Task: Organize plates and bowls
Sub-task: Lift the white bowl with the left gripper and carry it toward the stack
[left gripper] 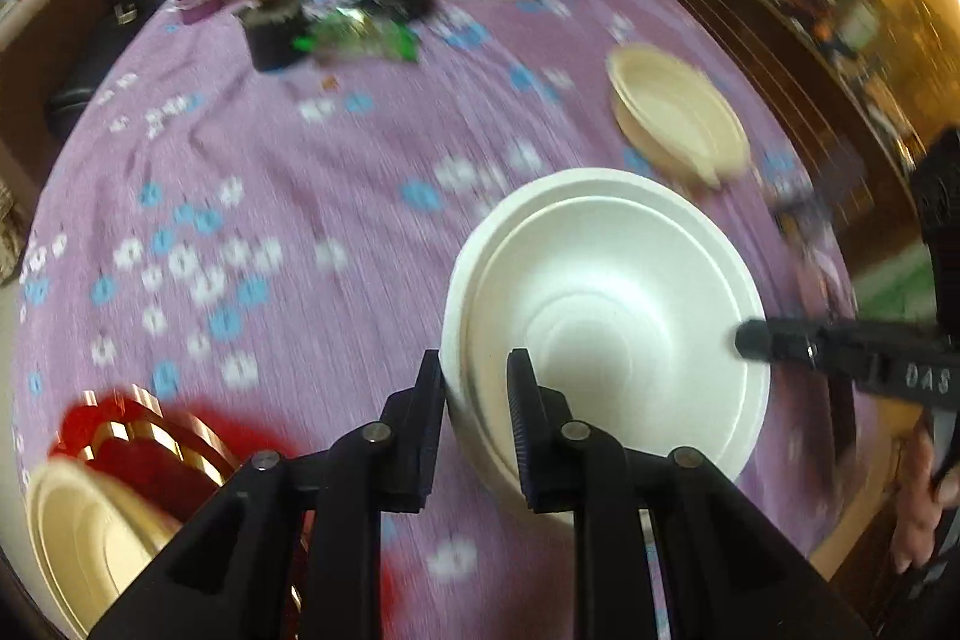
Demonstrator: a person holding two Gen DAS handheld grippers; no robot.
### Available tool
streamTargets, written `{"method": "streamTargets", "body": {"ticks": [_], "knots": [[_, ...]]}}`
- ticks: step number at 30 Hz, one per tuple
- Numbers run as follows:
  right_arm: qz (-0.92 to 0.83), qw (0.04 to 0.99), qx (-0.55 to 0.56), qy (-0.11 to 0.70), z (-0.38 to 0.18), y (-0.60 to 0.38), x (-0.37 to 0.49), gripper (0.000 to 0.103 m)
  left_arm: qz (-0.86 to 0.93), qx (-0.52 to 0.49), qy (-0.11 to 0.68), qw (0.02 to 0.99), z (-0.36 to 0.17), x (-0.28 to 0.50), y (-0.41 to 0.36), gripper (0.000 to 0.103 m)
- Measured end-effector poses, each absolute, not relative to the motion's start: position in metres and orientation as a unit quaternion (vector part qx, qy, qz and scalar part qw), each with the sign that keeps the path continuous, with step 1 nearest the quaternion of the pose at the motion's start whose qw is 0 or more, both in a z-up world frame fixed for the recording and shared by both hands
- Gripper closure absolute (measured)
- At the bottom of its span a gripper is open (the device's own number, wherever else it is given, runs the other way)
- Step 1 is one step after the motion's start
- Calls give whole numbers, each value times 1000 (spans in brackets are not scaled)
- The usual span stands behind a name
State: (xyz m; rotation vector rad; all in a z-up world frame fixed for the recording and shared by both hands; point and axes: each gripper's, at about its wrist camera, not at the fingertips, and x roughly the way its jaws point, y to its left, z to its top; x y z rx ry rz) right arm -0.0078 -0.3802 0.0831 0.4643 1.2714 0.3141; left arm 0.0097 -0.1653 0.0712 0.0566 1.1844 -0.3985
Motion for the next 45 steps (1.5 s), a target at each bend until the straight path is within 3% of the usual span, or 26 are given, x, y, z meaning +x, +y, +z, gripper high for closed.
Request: {"method": "streamTargets", "body": {"ticks": [11, 17, 20, 24, 45], "knots": [[121, 762, 195, 606, 58, -368, -107, 90, -245, 89, 557, 789, 47, -71, -166, 84], [93, 780, 183, 591, 58, -362, -112, 89, -239, 115, 525, 809, 51, -74, -170, 79], [93, 785, 182, 584, 60, -362, -115, 82, -233, 129, 519, 812, 48, -74, -171, 79], [93, 792, 163, 581, 61, -356, -117, 82, -230, 148, 512, 814, 45, -74, -173, 87], [99, 802, 152, 569, 69, -347, -115, 86, -215, 179, 472, 836, 63, -84, -172, 87]]}}
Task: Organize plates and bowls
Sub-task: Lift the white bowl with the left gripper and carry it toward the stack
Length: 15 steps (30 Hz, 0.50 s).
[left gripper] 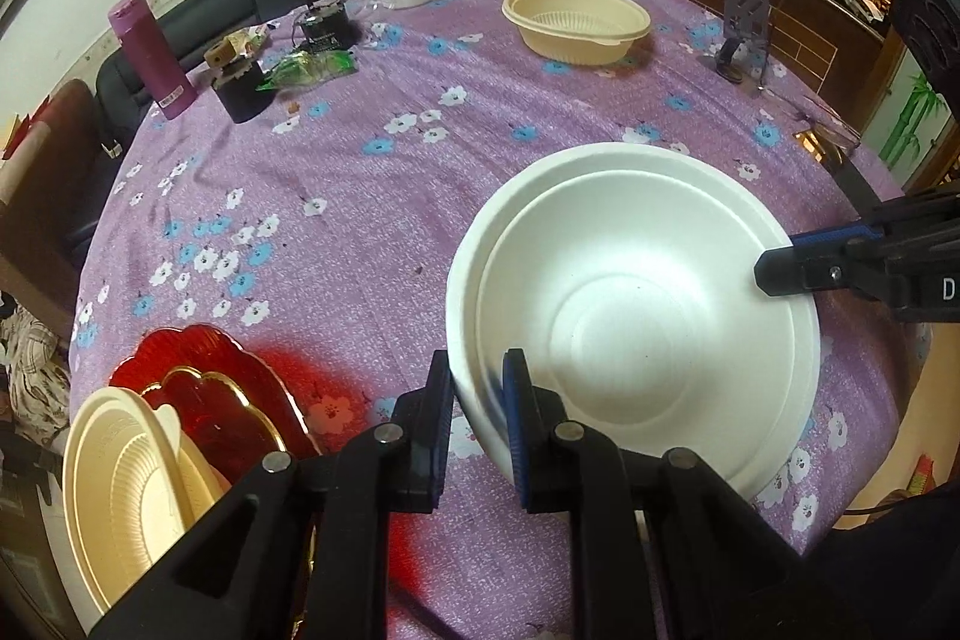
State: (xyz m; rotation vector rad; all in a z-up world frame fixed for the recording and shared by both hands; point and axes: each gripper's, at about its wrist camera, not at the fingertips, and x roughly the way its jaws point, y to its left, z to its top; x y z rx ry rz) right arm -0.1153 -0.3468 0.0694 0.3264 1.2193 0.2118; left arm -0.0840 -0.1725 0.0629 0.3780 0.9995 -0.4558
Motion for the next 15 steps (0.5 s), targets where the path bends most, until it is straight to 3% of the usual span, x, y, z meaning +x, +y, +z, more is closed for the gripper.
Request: {"method": "streamTargets", "body": {"ticks": [15], "knots": [[123, 808, 166, 551, 99, -336, -112, 86, -198, 158, 447, 858, 98, -84, -147, 87]]}}
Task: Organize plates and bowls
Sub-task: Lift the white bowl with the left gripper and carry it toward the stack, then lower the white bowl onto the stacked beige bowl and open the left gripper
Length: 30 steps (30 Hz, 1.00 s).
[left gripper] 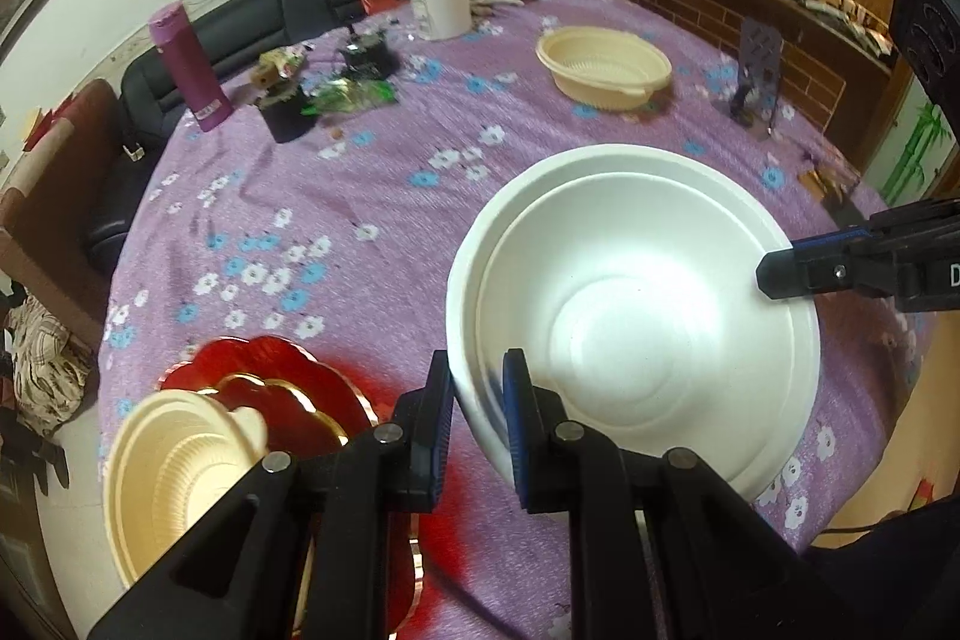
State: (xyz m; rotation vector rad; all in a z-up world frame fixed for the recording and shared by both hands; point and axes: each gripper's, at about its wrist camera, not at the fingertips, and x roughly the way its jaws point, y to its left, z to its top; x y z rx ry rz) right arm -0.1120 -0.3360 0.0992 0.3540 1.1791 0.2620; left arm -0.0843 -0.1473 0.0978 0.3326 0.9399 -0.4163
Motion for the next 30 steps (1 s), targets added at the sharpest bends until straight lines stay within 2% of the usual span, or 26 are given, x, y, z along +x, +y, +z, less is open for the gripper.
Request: {"method": "streamTargets", "body": {"ticks": [15, 30], "knots": [[227, 800, 167, 529, 162, -253, -89, 85, -114, 85, 428, 893, 154, -83, -41, 87], [298, 752, 124, 575, 135, -128, -48, 85, -9, 33, 458, 888, 134, -98, 67, 85]]}}
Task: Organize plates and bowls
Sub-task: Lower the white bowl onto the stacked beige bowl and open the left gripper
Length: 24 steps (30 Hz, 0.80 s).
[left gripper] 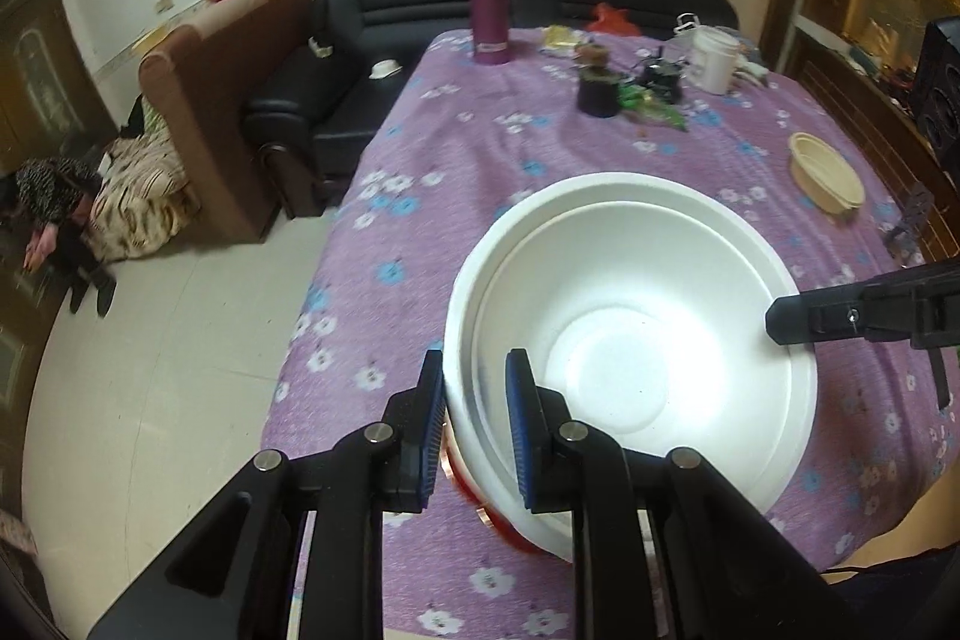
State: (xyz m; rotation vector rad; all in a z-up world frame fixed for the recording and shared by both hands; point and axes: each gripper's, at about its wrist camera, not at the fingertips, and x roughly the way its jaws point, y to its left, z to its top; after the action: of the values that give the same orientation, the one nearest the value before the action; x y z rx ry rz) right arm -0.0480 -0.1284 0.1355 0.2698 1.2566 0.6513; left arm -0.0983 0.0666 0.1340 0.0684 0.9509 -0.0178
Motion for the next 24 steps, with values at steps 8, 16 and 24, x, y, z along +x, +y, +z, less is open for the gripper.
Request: {"method": "streamTargets", "body": {"ticks": [8, 16, 24], "knots": [[296, 742, 106, 593, 120, -105, -44, 85, -4, 22, 477, 879, 118, -96, 79, 85], [284, 736, 106, 606, 107, -101, -41, 83, -7, 25, 481, 876, 112, -93, 79, 85], [282, 739, 105, 603, 111, -104, -40, 74, -4, 25, 480, 877, 114, -88, 80, 81]]}}
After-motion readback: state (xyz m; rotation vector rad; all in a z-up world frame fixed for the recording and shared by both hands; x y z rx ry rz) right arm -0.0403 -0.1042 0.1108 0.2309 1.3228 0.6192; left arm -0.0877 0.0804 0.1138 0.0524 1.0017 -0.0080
